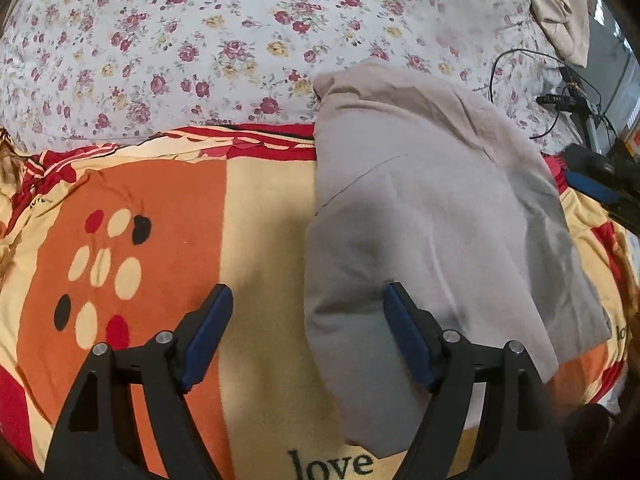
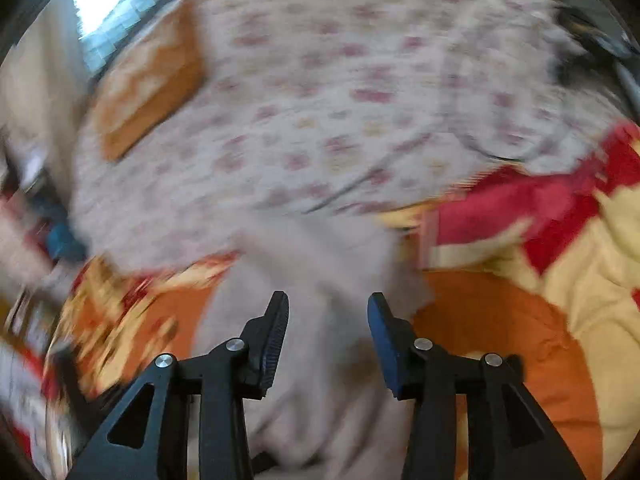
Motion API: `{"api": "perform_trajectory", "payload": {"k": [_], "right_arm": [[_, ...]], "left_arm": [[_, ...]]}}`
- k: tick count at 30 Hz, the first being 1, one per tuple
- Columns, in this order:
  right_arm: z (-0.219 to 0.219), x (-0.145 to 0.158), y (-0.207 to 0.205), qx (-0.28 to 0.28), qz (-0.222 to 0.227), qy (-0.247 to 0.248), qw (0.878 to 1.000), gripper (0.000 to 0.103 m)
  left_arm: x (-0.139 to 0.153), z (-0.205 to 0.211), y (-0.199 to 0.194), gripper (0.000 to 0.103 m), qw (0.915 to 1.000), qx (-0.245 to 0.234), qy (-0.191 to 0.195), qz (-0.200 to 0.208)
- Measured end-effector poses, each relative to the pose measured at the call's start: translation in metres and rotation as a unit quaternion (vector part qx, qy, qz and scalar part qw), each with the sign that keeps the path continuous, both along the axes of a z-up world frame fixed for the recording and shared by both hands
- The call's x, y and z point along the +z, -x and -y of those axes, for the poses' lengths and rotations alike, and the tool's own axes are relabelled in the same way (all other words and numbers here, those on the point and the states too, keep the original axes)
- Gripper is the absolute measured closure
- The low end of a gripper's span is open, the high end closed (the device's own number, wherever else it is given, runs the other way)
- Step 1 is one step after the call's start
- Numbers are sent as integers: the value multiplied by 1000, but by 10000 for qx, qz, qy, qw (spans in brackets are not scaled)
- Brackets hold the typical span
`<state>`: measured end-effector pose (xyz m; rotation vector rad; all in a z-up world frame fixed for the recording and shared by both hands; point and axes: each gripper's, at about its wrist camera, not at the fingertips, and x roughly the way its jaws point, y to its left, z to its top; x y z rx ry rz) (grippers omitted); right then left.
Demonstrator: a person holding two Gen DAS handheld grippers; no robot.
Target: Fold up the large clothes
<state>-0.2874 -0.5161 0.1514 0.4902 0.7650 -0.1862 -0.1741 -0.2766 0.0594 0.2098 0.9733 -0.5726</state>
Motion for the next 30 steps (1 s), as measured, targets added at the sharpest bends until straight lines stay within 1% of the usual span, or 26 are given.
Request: {"api": "perform_trajectory", "payload": {"k": [2, 3, 4, 5, 6, 7, 8, 9, 11, 13, 14, 15, 16, 17, 18, 20, 21, 22, 23, 24, 26, 27, 28, 29, 30], "right_arm": [[-24, -4, 0, 445, -95, 99, 9989, 62], [-37, -14, 0, 663, -323, 272, 9969, 66], [-42, -25, 2, 724, -586, 485, 9945, 67], [-46, -39, 3, 683, -931, 741, 9905, 71], [-44, -60, 8, 560, -1352, 1153, 9825, 80], [-40, -71, 11, 500, -1503, 1194, 9801, 80], [-31, -82, 17, 414, -1575, 979, 9818, 80], [-18, -83, 25, 275, -1496, 548, 9868, 80], [-9, -69, 33, 150, -1235, 301, 9918, 78], [-3, -46, 36, -12, -796, 262, 9965, 65], [0, -38, 34, -142, -640, 252, 9975, 58], [5, -31, 30, -332, -460, 242, 9981, 40], [11, -27, 23, -486, -300, 220, 9981, 27], [17, -25, 12, -592, -202, 206, 9978, 25], [21, -27, -2, -656, -215, 194, 9974, 24], [32, -40, -28, -708, -413, 43, 9966, 24], [40, -51, -43, -688, -467, -190, 9964, 26], [44, -59, -49, -650, -474, -394, 9960, 39], [50, -68, -56, -626, -494, -631, 9948, 56], [55, -71, -56, -656, -494, -682, 9943, 90], [57, -69, -46, -750, -290, -494, 9955, 99], [55, -67, -38, -865, -353, -63, 9956, 102], [57, -69, -35, -957, -454, 217, 9941, 102], [58, -75, -36, -1050, -658, 451, 9913, 102], [63, -90, -38, -1092, -948, 424, 9886, 103]], "left_arm": [[-3, 1, 4, 25, 9999, -77, -71, 93], [-5, 0, 7, 25, 9998, -111, -107, 136], [-6, -1, 9, 25, 9996, -150, -149, 175], [-6, -2, 10, 25, 9995, -197, -167, 178], [-7, -4, 11, 24, 9994, -275, -151, 131], [-7, -5, 12, 24, 9993, -345, -126, 51], [-6, -5, 12, 24, 9992, -376, -111, 10], [-3, -5, 14, 24, 9992, -384, -105, 20], [5, -3, 17, 24, 9990, -387, -70, 194], [13, 1, 19, 24, 9985, -407, 53, 371], [14, 4, 20, 24, 9983, -425, 55, 383], [13, 8, 20, 24, 9983, -464, 22, 342], [10, 12, 20, 24, 9983, -501, -22, 281], [5, 17, 20, 24, 9983, -541, -87, 204], [1, 20, 21, 24, 9982, -556, -129, 173], [-4, 24, 23, 23, 9981, -557, -184, 190], [-5, 25, 24, 23, 9980, -554, -209, 201], [-6, 27, 23, 23, 9980, -547, -231, 207], [-5, 26, 23, 23, 9981, -542, -228, 202], [-5, 26, 23, 23, 9981, -543, -215, 184], [-5, 26, 21, 23, 9983, -542, -171, 109], [-6, 26, 21, 21, 9985, -520, -138, 88], [-8, 27, 20, 20, 9987, -492, -107, 73], [-11, 29, 21, 20, 9988, -472, -100, 53], [-13, 32, 22, 20, 9988, -469, -119, 39]]}}
